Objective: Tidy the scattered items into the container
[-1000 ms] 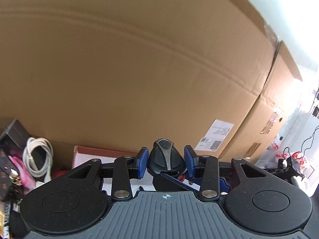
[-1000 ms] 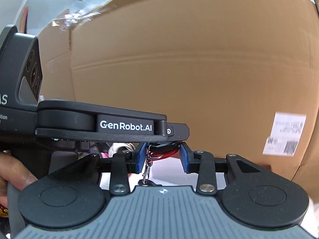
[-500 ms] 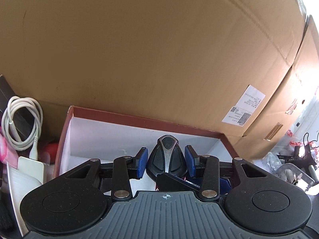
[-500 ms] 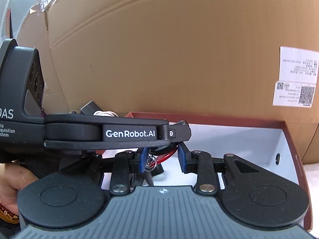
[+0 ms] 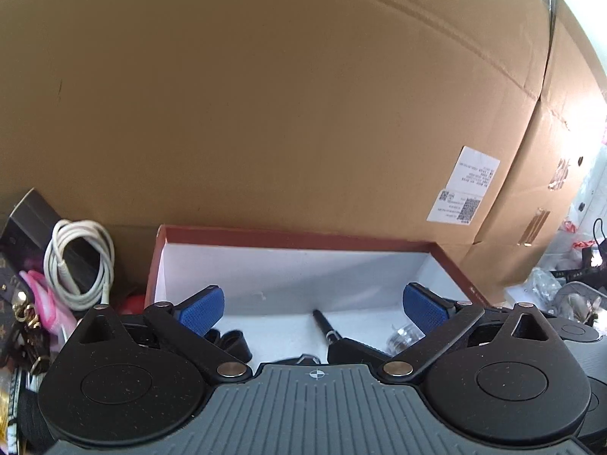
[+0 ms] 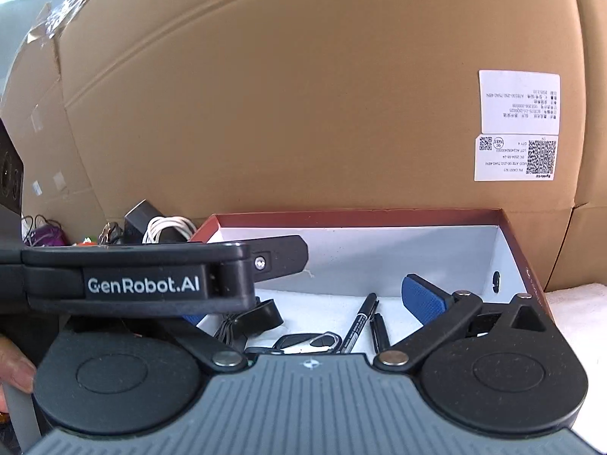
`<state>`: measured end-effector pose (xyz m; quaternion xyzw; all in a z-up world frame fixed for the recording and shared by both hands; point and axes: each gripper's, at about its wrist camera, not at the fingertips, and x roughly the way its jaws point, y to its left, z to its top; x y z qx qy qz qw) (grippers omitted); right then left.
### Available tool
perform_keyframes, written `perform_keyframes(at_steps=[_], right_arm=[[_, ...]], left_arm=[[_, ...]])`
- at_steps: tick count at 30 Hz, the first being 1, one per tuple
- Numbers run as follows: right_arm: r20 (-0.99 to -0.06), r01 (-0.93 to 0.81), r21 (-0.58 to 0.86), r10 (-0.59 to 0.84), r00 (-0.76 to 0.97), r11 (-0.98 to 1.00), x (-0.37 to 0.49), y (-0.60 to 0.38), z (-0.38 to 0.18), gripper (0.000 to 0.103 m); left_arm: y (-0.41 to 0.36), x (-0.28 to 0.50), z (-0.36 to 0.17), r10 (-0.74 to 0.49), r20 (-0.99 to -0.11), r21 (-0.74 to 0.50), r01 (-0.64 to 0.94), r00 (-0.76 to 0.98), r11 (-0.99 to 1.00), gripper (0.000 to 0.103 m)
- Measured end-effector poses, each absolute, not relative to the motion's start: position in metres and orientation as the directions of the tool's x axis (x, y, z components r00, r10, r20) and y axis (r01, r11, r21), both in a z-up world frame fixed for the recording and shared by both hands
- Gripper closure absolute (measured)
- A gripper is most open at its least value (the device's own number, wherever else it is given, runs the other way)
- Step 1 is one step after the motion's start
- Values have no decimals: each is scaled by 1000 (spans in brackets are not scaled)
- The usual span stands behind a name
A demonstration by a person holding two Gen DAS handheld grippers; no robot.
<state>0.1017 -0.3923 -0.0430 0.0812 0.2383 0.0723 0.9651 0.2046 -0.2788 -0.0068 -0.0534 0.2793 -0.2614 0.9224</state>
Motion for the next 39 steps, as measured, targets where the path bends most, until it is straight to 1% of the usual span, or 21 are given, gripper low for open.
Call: perform_keyframes(at_steps=[5, 10, 13, 17, 19, 21, 23, 29, 35, 39], right_arm=[[-456, -106, 182, 179, 872, 978, 93, -387, -42, 0], [-446, -87, 157, 150, 883, 984, 68, -394, -31, 0], [-418, -82, 125, 128, 900, 989, 50, -377, -22, 0], [-400, -42, 95, 77, 913, 995, 10, -365, -18, 0], [-399, -11, 72, 39, 916, 997, -7, -360, -19, 0], [-408, 25, 43, -5, 913, 999, -21, -357, -23, 0], [-423, 55, 28, -38, 905, 998, -32, -356, -30, 0], [-470, 85, 63, -46, 881, 994, -58, -363, -47, 0], [-477, 101, 42, -68, 876, 994, -67, -360, -46, 0], [-480, 105, 55, -66, 875, 993, -67, -359, -46, 0]], left_arm=[[-281, 188, -3, -507, -491, -249, 444, 708, 861, 0], [-246, 143, 20, -461, -469, -226, 402, 753, 887, 0], [-237, 109, 30, -381, -465, -186, 332, 800, 925, 0], [-227, 59, 32, -284, -417, -112, 261, 864, 959, 0], [-228, 41, 29, -220, -419, -62, 214, 881, 975, 0], [-227, 24, 24, -177, -430, -42, 176, 885, 983, 0], [-224, 9, 19, -172, -434, -46, 169, 884, 984, 0], [-224, -14, 12, -166, -453, -41, 166, 876, 985, 0], [-223, -19, 15, -163, -463, -45, 160, 871, 986, 0], [-222, -19, 15, -154, -461, -39, 153, 874, 987, 0]])
